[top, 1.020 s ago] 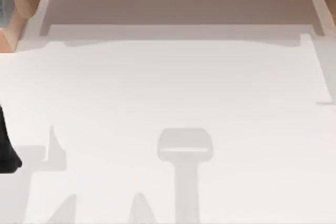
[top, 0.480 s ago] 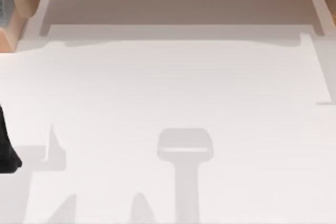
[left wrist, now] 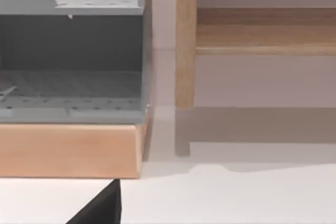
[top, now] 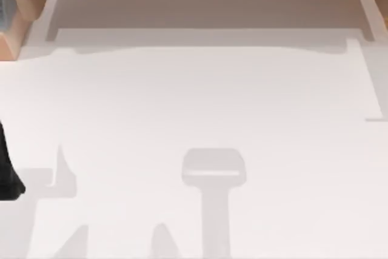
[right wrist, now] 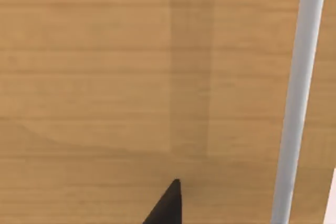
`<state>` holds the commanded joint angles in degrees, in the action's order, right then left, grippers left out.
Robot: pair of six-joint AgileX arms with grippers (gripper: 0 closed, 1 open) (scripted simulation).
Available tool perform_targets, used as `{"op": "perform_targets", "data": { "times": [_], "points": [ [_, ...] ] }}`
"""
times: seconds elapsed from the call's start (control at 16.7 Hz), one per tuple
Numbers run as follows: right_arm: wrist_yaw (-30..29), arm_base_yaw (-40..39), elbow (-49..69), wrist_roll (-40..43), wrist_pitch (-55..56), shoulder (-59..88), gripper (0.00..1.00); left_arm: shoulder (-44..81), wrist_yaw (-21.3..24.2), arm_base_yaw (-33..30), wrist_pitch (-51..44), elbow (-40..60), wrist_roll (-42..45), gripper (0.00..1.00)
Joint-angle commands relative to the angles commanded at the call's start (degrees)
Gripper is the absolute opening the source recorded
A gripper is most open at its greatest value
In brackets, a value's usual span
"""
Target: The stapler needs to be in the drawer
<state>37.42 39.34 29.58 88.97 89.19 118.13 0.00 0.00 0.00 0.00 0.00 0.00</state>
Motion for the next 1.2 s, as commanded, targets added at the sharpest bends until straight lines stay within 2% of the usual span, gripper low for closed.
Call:
{"op": "perform_targets", "data": {
  "times": [0.36, 0.96, 1.2],
  "points": [
    [0.0, 0.0, 0.0, 0.0, 0.0, 0.0, 0.02, 0.0, 0.0, 0.0, 0.0, 0.0, 0.0, 1.0],
    [-0.1, 0.0, 0.1, -0.1, -0.3, 0.2, 0.0, 0.0, 0.0, 0.0, 0.0, 0.0, 0.0, 1.0],
    [-2.8, -2.6, 5.1, 0.0, -3.5, 2.2, 0.0, 0.0, 0.0, 0.0, 0.0, 0.0, 0.0, 1.0]
  ]
}}
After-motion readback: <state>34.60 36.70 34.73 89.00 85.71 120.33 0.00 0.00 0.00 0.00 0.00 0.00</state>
